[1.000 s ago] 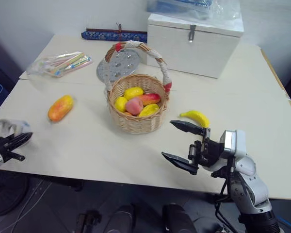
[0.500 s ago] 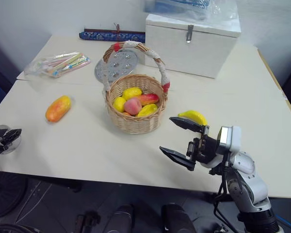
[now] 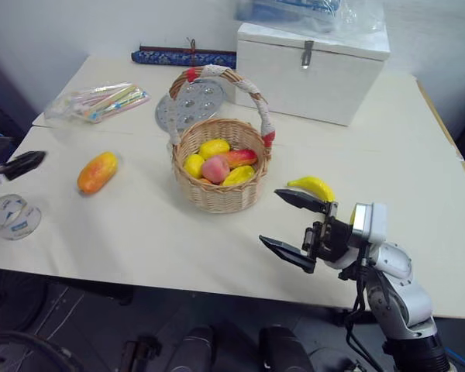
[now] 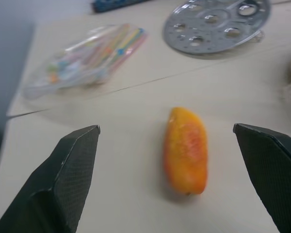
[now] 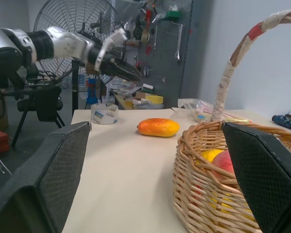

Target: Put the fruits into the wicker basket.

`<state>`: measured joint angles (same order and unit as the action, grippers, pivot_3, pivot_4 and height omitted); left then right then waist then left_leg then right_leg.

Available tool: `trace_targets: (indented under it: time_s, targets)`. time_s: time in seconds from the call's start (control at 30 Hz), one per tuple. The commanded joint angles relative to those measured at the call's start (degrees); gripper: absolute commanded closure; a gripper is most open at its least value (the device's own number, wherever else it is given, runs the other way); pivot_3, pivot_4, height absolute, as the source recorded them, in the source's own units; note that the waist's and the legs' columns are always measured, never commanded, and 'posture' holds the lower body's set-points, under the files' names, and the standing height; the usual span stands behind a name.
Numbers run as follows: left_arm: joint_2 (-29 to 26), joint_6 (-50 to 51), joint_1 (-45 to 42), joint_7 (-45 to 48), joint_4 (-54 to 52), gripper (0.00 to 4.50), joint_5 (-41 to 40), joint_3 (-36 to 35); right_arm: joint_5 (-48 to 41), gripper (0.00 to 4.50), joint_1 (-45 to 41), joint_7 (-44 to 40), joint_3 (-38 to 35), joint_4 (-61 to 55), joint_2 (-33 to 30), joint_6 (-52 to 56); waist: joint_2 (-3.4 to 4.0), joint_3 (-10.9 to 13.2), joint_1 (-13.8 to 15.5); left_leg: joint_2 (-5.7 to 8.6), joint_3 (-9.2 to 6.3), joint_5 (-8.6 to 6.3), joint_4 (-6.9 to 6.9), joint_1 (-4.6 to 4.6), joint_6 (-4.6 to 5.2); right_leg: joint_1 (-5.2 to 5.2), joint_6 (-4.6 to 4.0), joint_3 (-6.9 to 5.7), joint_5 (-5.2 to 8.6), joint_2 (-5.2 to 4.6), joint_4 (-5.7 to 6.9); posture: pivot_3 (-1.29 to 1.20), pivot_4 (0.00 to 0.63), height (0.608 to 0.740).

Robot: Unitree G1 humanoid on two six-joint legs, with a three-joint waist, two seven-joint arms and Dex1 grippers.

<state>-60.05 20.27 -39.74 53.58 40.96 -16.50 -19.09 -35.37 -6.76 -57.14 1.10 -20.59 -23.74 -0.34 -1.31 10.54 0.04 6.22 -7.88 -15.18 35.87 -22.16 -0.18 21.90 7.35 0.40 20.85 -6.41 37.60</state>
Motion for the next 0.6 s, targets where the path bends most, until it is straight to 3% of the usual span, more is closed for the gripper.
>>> trace_targets:
  time_s: [0.03, 0.23, 0.43, 0.6]
  targets:
    - [3.36, -3.76, -6.55, -5.81, 10.65, 0.03, 5.81, 4.86, -0.06, 0.0, -1.15, -0.5, -0.65, 0.19, 0.7, -1.82, -0.01, 0.0, -0.24, 0.0, 0.01, 0.0, 0.04, -0.01, 0.0, 0.01, 0.0, -0.04, 0.0, 0.05, 0.05, 0.0, 0.15, 0.74]
    - [8.03, -12.03, -14.3, -10.69, 25.61, 0.03, 10.52, 8.32, 1.31, 0.0, -1.34, 1.24, -0.99, 0.06, 1.2, -2.4, -0.32, -0.06, -2.08, 0.02, 0.07, -0.13, 0.2, -0.2, -0.04, 0.68, 0.0, -0.1, -0.03, -0.02, 0.5, 0.0, 0.15, 0.74]
    - [10.78, -9.6, -16.97, -11.61, 31.73, 0.03, 13.2, 10.05, 1.29, 0.0, -0.24, 4.59, -1.37, -4.32, 0.64, -0.62, -0.31, -0.06, -1.9, 0.11, 0.12, -0.19, 0.28, -0.15, 0.02, 0.76, -0.01, -0.09, -0.04, -0.03, 0.71, 0.0, 0.15, 0.74]
    - [9.86, -9.56, -17.64, -13.76, 32.58, 1.22, 14.11, 9.45, 0.98, 0.0, 0.08, 6.91, -1.85, -6.55, 0.18, 0.67, -0.31, -0.06, -1.66, 0.15, 0.19, -0.2, 0.3, -0.1, 0.04, 0.79, 0.0, -0.04, -0.04, -0.03, 0.64, 0.0, 0.15, 0.74]
